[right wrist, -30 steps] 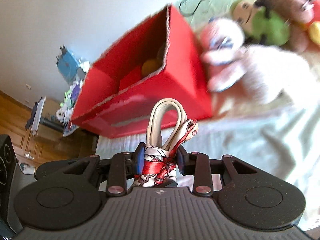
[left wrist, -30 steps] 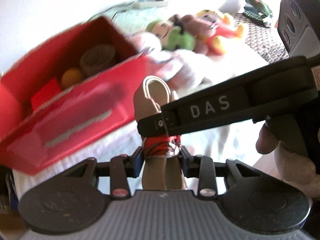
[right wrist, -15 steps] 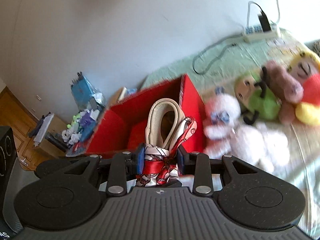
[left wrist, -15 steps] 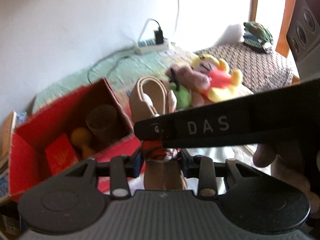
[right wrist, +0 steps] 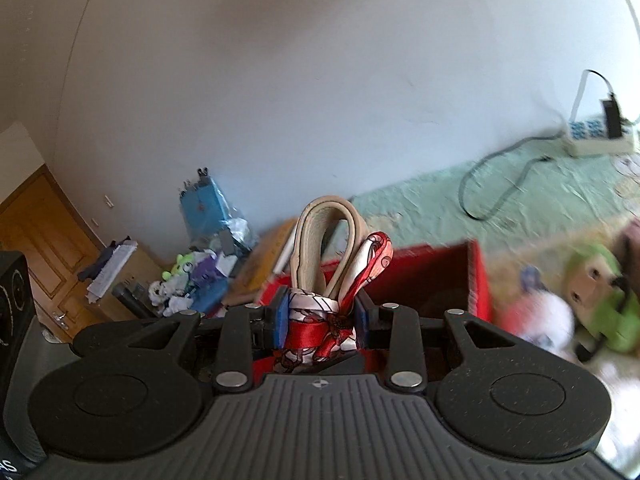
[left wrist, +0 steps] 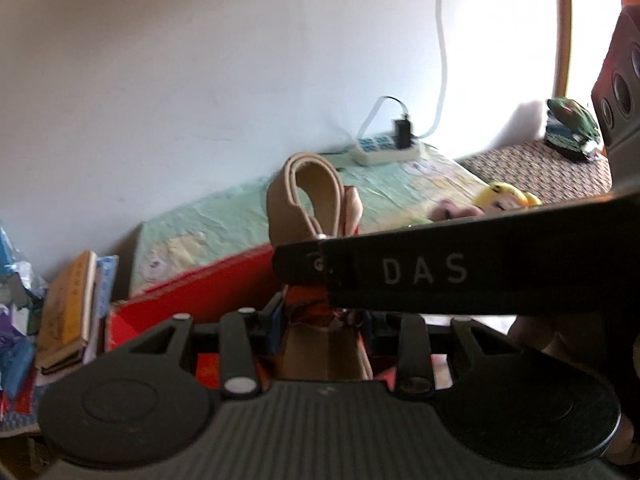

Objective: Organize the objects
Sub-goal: 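Lift the strap with the right gripper and carry it over the box, then lower the strap into the box beside the red carton and open the right gripper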

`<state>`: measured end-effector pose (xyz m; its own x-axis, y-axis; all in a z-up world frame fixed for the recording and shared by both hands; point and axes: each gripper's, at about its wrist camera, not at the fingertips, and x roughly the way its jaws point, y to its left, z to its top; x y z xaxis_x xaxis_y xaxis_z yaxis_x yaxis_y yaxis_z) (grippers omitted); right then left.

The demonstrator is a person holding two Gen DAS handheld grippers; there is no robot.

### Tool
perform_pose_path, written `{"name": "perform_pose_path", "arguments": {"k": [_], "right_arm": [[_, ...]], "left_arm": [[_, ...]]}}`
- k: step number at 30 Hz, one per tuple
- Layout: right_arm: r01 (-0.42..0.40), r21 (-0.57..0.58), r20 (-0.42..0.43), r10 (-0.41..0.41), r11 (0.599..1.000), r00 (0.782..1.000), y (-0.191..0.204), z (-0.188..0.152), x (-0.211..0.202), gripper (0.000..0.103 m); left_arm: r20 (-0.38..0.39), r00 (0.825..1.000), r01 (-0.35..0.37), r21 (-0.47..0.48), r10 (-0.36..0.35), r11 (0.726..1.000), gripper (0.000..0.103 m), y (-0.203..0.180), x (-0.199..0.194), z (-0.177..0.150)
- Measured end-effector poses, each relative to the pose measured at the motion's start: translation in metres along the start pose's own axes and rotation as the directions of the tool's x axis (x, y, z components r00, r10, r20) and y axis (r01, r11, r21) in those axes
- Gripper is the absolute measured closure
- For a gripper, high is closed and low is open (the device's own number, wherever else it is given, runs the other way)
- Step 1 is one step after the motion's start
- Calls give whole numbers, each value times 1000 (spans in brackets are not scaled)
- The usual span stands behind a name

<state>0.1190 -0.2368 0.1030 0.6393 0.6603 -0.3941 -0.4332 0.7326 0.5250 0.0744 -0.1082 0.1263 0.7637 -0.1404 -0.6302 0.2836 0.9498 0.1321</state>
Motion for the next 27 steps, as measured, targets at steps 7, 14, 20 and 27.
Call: {"name": "perform_pose_path", "arguments": {"k": [7,14,20,27], "right_arm": [[-34,-14,-23,33,999,999,17,8,55,68],[-20,9,-126,21,1000,992,27,-1,114,68],[3,40,-230,7,999,973,28,-9,154,69],[-1,97,-376,37,995,926,21,-18,186,69]], "left_arm": [[-25,999,-30,-50,29,998,68,62,21,-6],[-115,993,-39,-92,28,995,68,110,55,-26],[-191,981,-45,-102,25,994,67,132,80,-44],[-241,970,-48,-57,33,997,63,138,86,-64]]}}
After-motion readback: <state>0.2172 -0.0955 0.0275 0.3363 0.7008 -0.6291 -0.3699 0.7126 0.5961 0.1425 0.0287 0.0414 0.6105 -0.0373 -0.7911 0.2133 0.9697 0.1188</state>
